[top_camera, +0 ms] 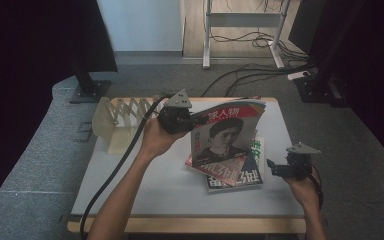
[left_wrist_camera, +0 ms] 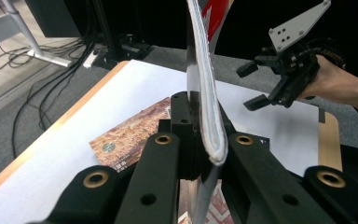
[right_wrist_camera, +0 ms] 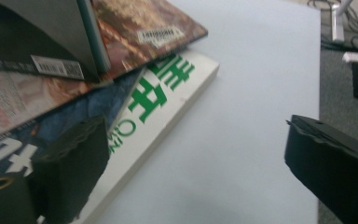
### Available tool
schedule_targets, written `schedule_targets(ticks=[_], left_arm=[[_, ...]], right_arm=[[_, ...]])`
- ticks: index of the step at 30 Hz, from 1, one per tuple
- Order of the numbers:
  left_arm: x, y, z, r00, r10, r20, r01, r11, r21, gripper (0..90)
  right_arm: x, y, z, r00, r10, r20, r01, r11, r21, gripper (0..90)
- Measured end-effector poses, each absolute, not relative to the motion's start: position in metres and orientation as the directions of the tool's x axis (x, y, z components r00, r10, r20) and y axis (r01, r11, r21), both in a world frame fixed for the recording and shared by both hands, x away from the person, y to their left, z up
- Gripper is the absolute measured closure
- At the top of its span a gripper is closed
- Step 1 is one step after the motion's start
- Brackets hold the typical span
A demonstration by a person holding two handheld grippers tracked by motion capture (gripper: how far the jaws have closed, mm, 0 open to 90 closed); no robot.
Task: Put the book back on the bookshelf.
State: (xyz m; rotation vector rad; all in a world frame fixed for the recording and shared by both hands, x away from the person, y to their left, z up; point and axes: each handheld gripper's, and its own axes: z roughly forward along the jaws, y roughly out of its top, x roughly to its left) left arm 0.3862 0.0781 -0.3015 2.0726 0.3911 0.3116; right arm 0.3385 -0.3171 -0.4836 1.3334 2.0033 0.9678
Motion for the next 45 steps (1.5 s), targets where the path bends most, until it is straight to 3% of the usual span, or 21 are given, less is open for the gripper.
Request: schedule_targets(ticks=[3, 20, 45], left_arm=[[0.386, 0.077, -0.302, 0.914, 0.399, 0.066, 0.146, -0.477, 0.867, 86.6], [0.390, 0.084, -0.297, 0.906, 0.423, 0.016, 0.187, -0.433, 0.882, 87.0], [0.376, 0.114, -0.276, 0.884, 0.467, 0.000, 0.225, -0.427, 0.876, 87.0]], right_arm=[[0.337, -0.319, -0.494, -0.345, 0.938, -0.028, 0.562, 0.230, 0.794, 0.0], [0.335, -0.322, -0.536, -0.309, 0.951, 0.009, 0.653, 0.206, 0.728, 0.0], [0.335, -0.321, -0.538, -0.310, 0.951, 0.003, 0.656, 0.212, 0.725, 0.0]])
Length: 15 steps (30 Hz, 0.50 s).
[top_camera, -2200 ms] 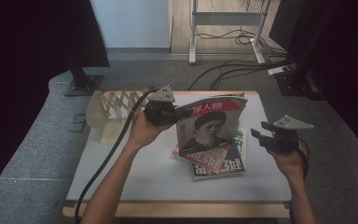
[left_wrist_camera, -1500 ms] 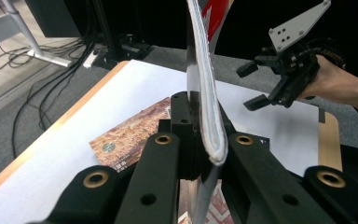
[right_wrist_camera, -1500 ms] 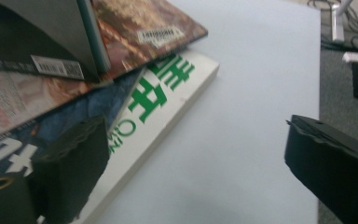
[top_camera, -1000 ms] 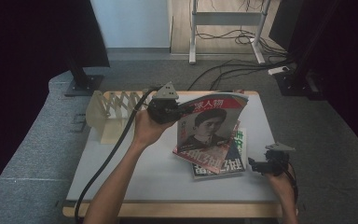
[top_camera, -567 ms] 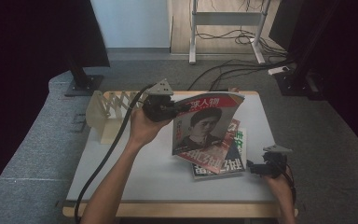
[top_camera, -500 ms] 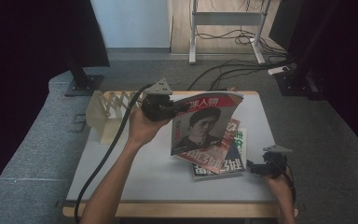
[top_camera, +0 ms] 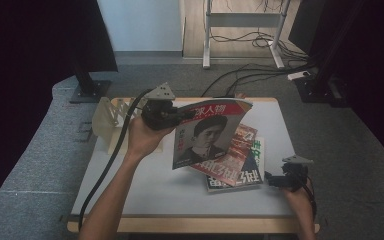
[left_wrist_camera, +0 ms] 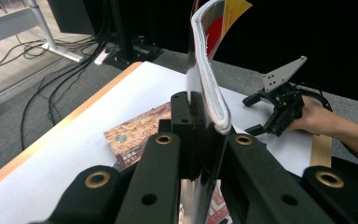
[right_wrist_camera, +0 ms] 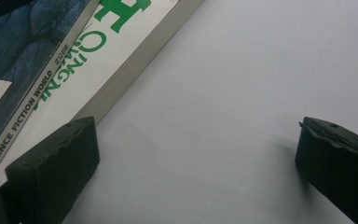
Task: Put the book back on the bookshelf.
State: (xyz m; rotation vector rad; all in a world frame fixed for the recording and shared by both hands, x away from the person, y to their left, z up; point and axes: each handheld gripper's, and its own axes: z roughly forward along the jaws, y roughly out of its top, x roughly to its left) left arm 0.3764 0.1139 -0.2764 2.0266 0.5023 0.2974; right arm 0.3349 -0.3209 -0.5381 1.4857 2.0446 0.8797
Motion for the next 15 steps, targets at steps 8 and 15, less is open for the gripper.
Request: schedule_targets(ticks=[8, 15], left_arm=[[0.372, 0.129, -0.274, 0.874, 0.486, -0.012, 0.242, -0.413, 0.878, 87.0], [0.367, 0.148, -0.270, 0.856, 0.518, -0.009, 0.257, -0.410, 0.875, 87.0]], right_arm=[[0.335, -0.321, -0.538, -0.310, 0.951, 0.002, 0.655, 0.212, 0.725, 0.0], [0.335, -0.321, -0.538, -0.311, 0.951, 0.001, 0.654, 0.213, 0.726, 0.0]])
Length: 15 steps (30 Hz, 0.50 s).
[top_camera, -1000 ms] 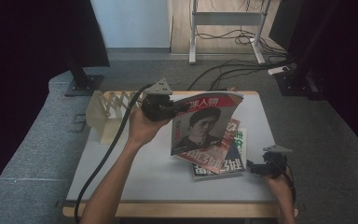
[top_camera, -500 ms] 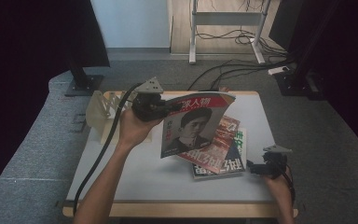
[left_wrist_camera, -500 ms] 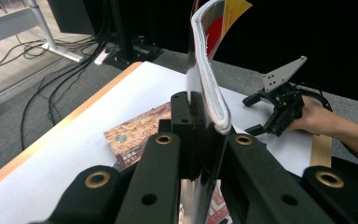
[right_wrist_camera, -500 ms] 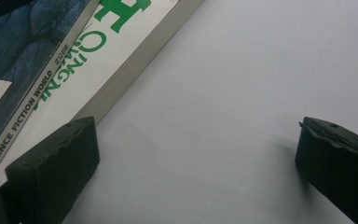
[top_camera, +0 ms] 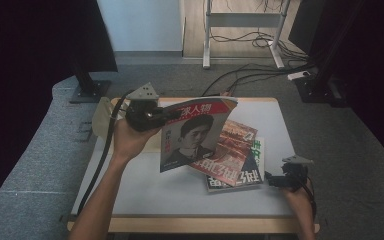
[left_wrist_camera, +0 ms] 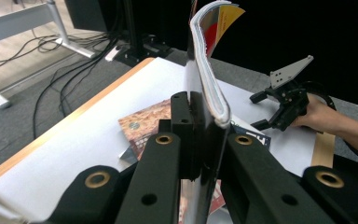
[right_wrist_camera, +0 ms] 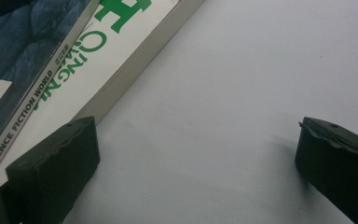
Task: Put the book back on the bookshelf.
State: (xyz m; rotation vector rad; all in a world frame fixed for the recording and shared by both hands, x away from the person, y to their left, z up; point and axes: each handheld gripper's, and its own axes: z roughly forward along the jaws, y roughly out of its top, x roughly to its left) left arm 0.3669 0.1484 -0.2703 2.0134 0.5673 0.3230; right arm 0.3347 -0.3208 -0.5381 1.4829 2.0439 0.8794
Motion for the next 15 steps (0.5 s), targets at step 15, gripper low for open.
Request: schedule_targets(ticks=[15], left_arm=[[0.358, 0.189, -0.267, 0.808, 0.589, -0.012, 0.295, -0.385, 0.875, 87.0]], right_arm=[[0.335, -0.321, -0.538, -0.310, 0.951, 0.003, 0.655, 0.212, 0.725, 0.0]])
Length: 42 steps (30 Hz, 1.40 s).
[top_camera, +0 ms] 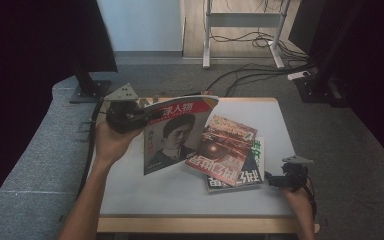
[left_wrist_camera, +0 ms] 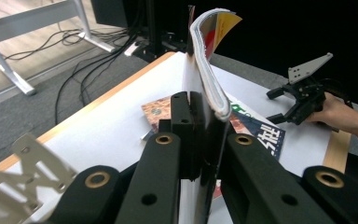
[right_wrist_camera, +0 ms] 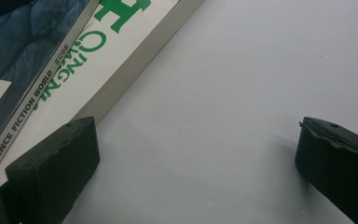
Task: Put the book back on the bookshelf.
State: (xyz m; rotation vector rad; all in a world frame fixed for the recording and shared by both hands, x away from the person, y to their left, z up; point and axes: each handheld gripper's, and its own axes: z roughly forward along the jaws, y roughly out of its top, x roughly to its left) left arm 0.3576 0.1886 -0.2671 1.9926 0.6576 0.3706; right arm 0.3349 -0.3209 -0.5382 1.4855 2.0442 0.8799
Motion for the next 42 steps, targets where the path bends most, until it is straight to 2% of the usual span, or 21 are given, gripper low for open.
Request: schedule_targets(ticks=[42], left_arm=[[0.331, 0.303, -0.269, 0.645, 0.762, -0.058, 0.389, -0.262, 0.883, 87.2]], right_arm=[[0.335, -0.321, -0.538, -0.309, 0.951, 0.001, 0.654, 0.211, 0.726, 0.0]])
